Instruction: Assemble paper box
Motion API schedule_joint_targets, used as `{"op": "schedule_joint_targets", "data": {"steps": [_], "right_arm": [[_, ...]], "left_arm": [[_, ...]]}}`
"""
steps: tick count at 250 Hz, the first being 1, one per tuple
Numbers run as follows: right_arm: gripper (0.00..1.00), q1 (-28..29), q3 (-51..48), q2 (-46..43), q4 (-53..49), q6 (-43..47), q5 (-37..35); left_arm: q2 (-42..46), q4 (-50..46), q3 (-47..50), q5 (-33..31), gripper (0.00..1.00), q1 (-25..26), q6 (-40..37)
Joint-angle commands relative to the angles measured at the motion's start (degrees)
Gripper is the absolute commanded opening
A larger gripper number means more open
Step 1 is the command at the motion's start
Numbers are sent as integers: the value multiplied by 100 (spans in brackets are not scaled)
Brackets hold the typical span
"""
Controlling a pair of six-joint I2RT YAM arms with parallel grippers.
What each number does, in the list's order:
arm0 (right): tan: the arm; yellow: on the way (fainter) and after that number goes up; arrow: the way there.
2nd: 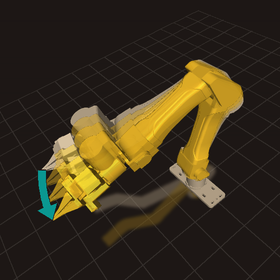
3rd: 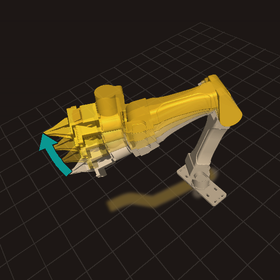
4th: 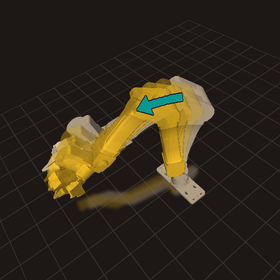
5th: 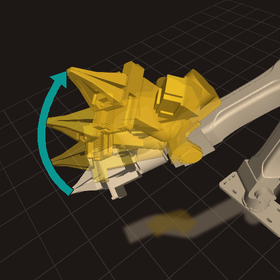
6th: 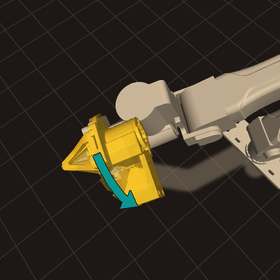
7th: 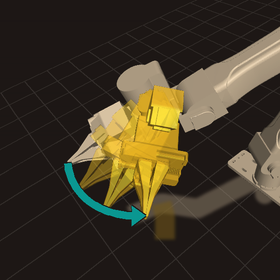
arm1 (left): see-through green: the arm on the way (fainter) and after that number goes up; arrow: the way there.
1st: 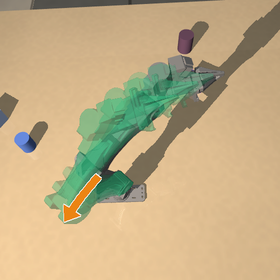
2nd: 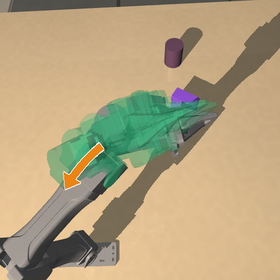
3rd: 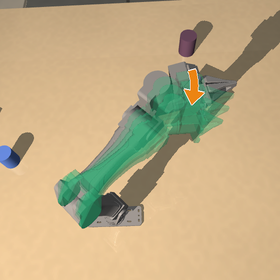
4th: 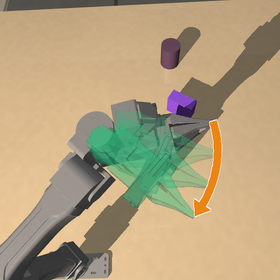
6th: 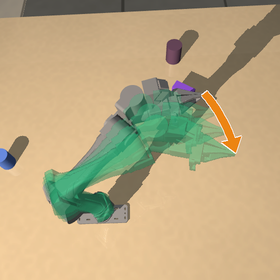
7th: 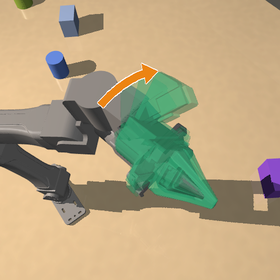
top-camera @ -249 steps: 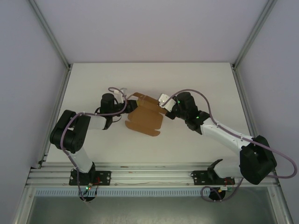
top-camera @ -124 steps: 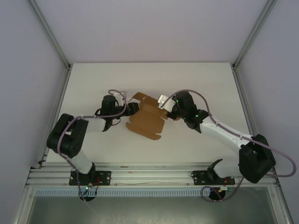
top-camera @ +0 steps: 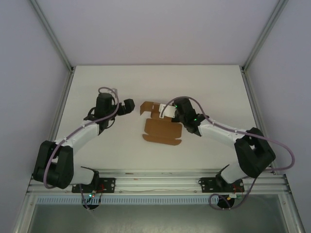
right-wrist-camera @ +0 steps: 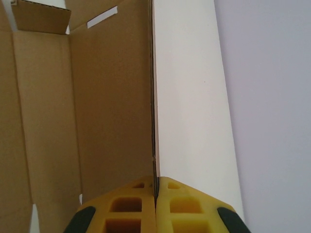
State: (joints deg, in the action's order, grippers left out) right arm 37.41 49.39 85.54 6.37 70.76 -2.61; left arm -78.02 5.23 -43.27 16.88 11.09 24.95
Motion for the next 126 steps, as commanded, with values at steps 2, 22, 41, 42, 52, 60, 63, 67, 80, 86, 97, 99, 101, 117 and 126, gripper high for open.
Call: {"op": "schedule_joint_targets", "data": {"steps": [2,22,41,42,52,60,63,67,80,86,97,99,101,117,126], "right_arm": [[0,51,32,42,488,171,-203],[0,52,111,50,392,55,-135],[0,51,124,47,386,-9,-116],[0,54,124,49,388,-14,-117],[0,48,151,46,362,-44,-125],[0,47,175,52,303,-45,-129],[0,53,181,51,283,-52,-134],[0,56,198,51,257,-49,-145],[0,53,226,49,224,-84,-164],[0,47,241,49,189,-89,-174],[0,50,263,26,141,-122,-154],[0,48,266,20,137,-130,-146],[0,50,269,12,130,-141,-144],[0,51,284,-25,80,-185,-87],[0,52,299,-31,62,-206,-57]], "left_arm": [[-497,-466,-598,-302,100,-37,-152],[-996,-608,-1040,164,98,-44,-217],[-1397,-647,-1330,1012,90,-20,-269],[-1416,-638,-1332,1051,89,-20,-266],[-1561,-576,-1392,1316,86,11,-240],[-1646,-567,-1423,1449,83,38,-262],[-1672,-569,-1434,1476,82,51,-280],[-1695,-567,-1439,1494,80,72,-295],[-1738,-606,-1446,1450,72,124,-333],[-1744,-632,-1448,1454,69,140,-346],[-1759,-638,-1418,1506,63,179,-380],[-1751,-631,-1416,1514,62,191,-378],[-1754,-625,-1409,1529,61,198,-381],[-1767,-580,-1379,1712,58,259,-458],[-1779,-559,-1363,1801,56,309,-497]]}}
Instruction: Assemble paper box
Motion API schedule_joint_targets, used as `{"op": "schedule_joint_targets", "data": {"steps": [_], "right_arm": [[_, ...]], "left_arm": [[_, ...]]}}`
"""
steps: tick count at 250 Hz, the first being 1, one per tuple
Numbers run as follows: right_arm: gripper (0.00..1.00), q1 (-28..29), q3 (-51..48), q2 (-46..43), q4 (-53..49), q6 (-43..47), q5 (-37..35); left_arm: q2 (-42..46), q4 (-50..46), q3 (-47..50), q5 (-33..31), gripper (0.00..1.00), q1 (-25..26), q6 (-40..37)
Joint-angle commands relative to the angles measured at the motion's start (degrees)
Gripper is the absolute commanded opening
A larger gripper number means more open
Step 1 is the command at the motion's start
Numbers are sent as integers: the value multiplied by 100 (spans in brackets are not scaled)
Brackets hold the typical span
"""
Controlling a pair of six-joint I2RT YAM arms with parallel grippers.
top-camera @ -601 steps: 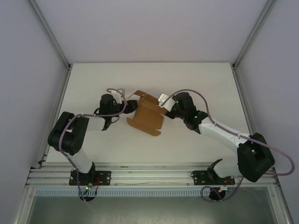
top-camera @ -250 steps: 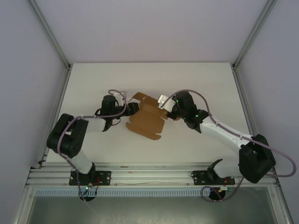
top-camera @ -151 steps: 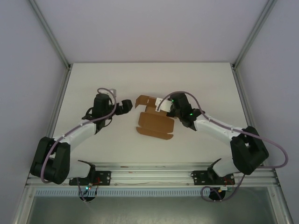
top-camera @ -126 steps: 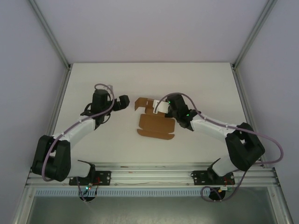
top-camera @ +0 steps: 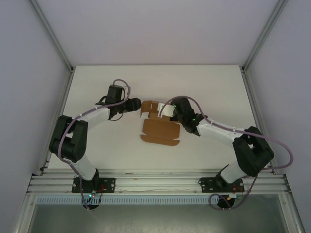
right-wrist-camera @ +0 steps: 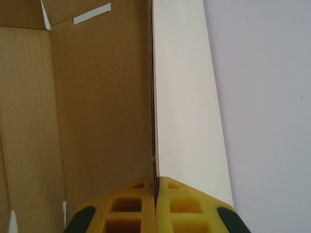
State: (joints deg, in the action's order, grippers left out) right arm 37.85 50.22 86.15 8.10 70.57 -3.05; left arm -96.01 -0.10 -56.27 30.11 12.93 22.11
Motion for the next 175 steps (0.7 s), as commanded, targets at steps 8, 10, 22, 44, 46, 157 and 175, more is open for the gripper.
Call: {"op": "schedule_joint_targets", "data": {"steps": [8,10,22,44,46,157,175], "right_arm": [[0,4,232,-93,-137,-205,19],[0,8,234,-101,-145,-209,29],[0,8,271,-90,-225,-229,76],[0,4,318,-57,-325,-238,109],[0,4,317,-55,-333,-237,111],[0,106,68,248,-32,405,-611],[0,196,-108,343,342,653,-913]], "left_arm": [[6,13,-59,575,55,183,-266],[4,22,-55,604,55,197,-290],[-28,124,-37,731,55,286,-413],[-119,134,-102,783,53,393,-603],[-124,133,-110,781,52,401,-618],[-93,1206,745,-113,50,763,-1272],[-80,1391,876,-151,50,763,-1253]]}}
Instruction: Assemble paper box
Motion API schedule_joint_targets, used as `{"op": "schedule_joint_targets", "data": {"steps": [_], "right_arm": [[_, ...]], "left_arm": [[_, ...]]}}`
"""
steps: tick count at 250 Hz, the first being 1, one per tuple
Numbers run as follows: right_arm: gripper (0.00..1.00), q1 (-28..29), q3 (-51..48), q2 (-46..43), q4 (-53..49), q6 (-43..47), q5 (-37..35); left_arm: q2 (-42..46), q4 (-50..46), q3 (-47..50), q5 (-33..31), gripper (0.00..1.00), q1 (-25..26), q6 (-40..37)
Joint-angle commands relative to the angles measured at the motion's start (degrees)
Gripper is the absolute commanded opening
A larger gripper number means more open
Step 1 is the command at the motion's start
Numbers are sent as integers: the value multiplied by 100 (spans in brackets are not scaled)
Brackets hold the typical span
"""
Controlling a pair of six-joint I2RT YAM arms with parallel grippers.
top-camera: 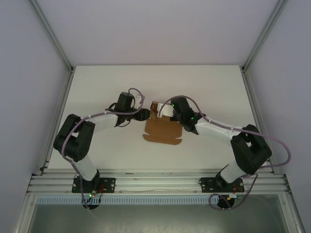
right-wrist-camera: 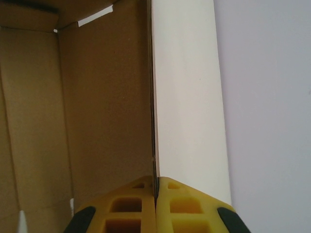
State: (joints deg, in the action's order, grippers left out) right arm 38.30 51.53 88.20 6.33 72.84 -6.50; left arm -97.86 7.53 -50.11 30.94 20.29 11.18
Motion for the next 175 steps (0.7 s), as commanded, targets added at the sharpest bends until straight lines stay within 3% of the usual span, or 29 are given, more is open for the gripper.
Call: {"op": "schedule_joint_targets", "data": {"steps": [1,33,94,175], "right_arm": [[0,150,-257,141,541,442,-583],[0,264,-488,278,1158,829,-922],[0,416,-564,377,1422,1189,-1111],[0,446,-439,430,892,1067,-1067]], "left_arm": [[103,636,271,-236,50,27,-156],[77,992,409,-122,50,37,-211],[102,1788,644,158,52,143,-461],[-175,1992,435,-606,55,310,-624]]}}
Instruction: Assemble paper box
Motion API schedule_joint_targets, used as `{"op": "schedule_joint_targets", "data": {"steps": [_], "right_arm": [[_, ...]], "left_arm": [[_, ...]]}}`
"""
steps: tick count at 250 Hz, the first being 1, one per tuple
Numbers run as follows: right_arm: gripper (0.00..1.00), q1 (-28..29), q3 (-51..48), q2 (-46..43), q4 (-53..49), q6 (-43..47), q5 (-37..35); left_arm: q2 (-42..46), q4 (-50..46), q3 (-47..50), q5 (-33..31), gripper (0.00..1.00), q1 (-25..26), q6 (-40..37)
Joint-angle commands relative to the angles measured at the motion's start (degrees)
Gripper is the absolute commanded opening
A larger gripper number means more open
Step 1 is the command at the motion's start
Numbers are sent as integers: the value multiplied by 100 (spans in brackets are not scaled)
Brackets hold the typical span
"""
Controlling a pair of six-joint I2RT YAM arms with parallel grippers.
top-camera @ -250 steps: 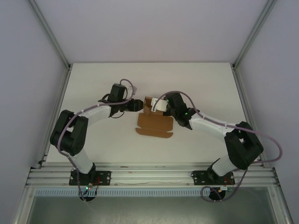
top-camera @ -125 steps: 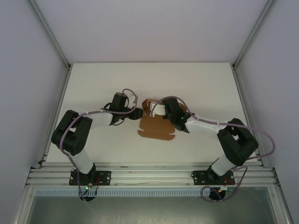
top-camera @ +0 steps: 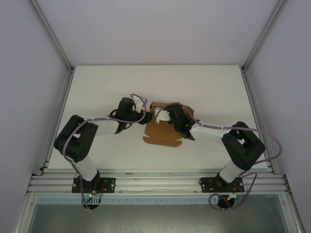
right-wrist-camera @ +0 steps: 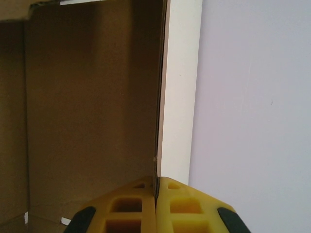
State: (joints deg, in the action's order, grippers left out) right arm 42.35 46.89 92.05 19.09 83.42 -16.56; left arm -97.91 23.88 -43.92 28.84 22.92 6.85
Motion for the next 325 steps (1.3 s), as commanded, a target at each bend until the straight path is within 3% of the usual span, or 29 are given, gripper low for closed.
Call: {"op": "schedule_joint_targets", "data": {"steps": [1,71,112,160,212,274,294,325], "right_arm": [[0,39,28,48,-391,8,-64],[0,41,60,254,-615,-115,39],[0,43,124,289,-625,-236,156],[0,46,187,203,-727,-455,227],[0,63,101,121,-681,-770,237],[0,81,-55,41,-536,-1167,213],[0,77,-75,23,-543,-1187,205],[0,82,-75,-5,-540,-1198,180]], "left_arm": [[-173,360,-185,-405,55,47,-188],[-461,740,-293,-477,54,176,-238],[-553,749,-443,-708,44,332,-253],[-819,388,-724,-2061,15,641,-207],[-1066,567,-634,-2782,0,869,64],[-1498,963,-531,-5069,0,1318,141],[-1569,767,-600,-5350,0,1356,127],[-1517,772,-464,-5181,0,1364,243]]}}
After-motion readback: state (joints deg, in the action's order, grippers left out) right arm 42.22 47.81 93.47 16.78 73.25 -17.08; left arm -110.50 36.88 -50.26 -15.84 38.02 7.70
